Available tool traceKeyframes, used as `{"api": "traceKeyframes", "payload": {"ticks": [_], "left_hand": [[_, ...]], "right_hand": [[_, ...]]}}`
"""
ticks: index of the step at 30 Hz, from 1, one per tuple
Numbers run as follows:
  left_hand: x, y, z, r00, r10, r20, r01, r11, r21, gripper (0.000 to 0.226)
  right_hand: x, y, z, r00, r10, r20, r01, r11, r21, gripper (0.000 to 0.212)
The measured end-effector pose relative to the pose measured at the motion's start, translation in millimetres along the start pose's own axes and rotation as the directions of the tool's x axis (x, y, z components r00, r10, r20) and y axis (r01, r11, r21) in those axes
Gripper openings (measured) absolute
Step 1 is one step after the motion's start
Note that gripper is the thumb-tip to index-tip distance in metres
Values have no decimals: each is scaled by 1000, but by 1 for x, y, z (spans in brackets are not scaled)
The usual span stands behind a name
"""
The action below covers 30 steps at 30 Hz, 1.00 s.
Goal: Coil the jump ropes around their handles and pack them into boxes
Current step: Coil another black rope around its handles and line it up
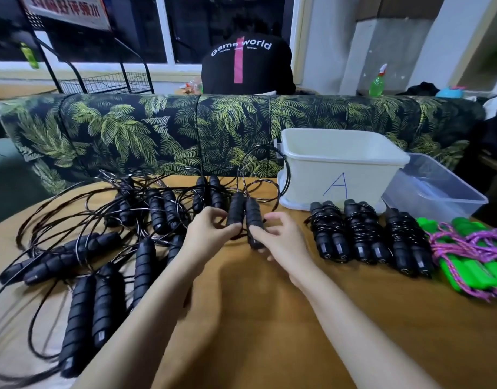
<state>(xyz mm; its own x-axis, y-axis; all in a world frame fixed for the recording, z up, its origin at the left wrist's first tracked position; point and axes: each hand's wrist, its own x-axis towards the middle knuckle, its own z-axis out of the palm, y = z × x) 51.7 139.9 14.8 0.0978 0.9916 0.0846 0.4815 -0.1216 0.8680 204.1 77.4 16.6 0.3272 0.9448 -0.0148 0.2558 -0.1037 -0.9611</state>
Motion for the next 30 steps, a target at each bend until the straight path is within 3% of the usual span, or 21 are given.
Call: {"api": "traceKeyframes", "payload": {"ticks": [3, 7, 12, 14, 17, 20, 23, 25, 28, 30], "left_hand": [[-56, -7, -12, 959, -32, 283, 72, 989, -132, 52], [-116, -24, -29, 910, -26, 415, 24, 1000, 9, 60], [-134, -33, -38, 924, 17, 383, -134, 950, 282, 50], [-142, -26, -34, 941, 43, 334, -181, 901, 393, 49], [-156, -14, -18, 940, 4, 341, -205, 807, 554, 90], [-161, -18, 0, 953, 55, 298, -257, 669, 698, 103], [-148, -34, -5, 921, 143, 362, -352, 705, 616, 97], [-137, -45, -22, 843, 193, 502, -467, 725, 506, 96], [-125, -59, -45, 726, 313, 613, -580, 758, 299, 81], [-121, -68, -49, 697, 380, 608, -630, 729, 267, 71]], "right_hand": [[-59, 9, -12, 997, -30, 71, 37, 994, -106, 39], [-125, 27, -10, 983, -89, 158, 140, 926, -351, 42], [-145, 36, -11, 946, -157, 285, 275, 854, -442, 36], [-131, 38, -21, 935, -241, 260, 339, 819, -462, 30], [-96, 37, -43, 911, -365, 191, 400, 670, -626, 32], [-67, 38, -54, 840, -364, 404, 537, 440, -720, 42], [-53, 44, -55, 772, -292, 564, 635, 322, -702, 34], [-52, 49, -61, 741, -297, 602, 671, 295, -681, 28], [-68, 64, -76, 738, -320, 594, 674, 351, -650, 32], [-83, 79, -82, 747, -359, 560, 665, 404, -628, 31]]}}
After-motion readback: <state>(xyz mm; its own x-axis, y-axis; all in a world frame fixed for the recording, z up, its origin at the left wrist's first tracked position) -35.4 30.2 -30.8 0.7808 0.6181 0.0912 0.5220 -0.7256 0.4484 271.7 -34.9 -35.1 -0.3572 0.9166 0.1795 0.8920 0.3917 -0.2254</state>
